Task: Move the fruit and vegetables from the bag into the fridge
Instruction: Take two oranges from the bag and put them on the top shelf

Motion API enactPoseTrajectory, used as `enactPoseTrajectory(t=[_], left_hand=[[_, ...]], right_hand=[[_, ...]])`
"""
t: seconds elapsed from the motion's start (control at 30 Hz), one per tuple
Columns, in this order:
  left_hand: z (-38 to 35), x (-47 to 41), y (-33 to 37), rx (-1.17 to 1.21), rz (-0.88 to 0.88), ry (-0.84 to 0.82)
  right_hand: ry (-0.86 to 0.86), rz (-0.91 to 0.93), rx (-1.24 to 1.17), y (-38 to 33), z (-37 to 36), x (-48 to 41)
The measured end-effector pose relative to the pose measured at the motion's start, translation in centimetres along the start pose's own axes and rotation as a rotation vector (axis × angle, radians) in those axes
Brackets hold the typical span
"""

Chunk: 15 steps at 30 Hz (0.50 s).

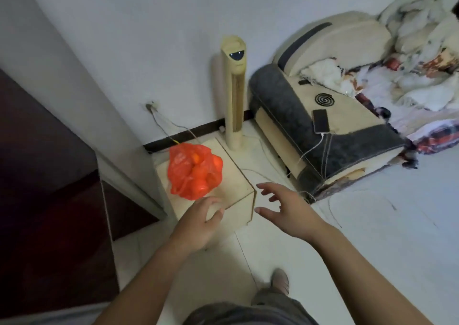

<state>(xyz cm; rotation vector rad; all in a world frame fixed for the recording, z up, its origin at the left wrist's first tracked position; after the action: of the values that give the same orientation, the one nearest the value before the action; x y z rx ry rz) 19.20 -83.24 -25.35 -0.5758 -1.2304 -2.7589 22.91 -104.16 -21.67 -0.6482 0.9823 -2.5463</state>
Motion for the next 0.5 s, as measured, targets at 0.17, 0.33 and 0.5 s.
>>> enactPoseTrajectory(t=[0.17, 0.33, 0.5], left_hand=[[0.3, -3.2, 0.3, 0.041, 0.132, 0.11], [2.1, -4.3, -2.0, 0.042, 0.257, 0.136], [4.8, -8.5, -4.8, -0.05, 0.323, 0.147]], right_hand=[[-0.128, 0.106, 0.078, 2.3, 2.7, -6.5], [-0.3, 0.141, 0.164, 2.1, 2.0, -12.8], [-0.455, 0.188, 0.283, 0.9, 0.8, -20.0]])
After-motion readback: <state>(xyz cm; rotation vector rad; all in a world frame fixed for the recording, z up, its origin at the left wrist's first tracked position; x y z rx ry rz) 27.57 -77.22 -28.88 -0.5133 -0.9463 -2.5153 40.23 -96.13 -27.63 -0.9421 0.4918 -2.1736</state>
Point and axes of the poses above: each hand's wrist, its own x-axis away from the middle knuckle, its own z-axis out of the back of the hand, y = z × x, the point moved 4 cm from there along -x, towards the middle knuckle, and after that the axes turned 8 degrees about -y, right-handed, at the moved point
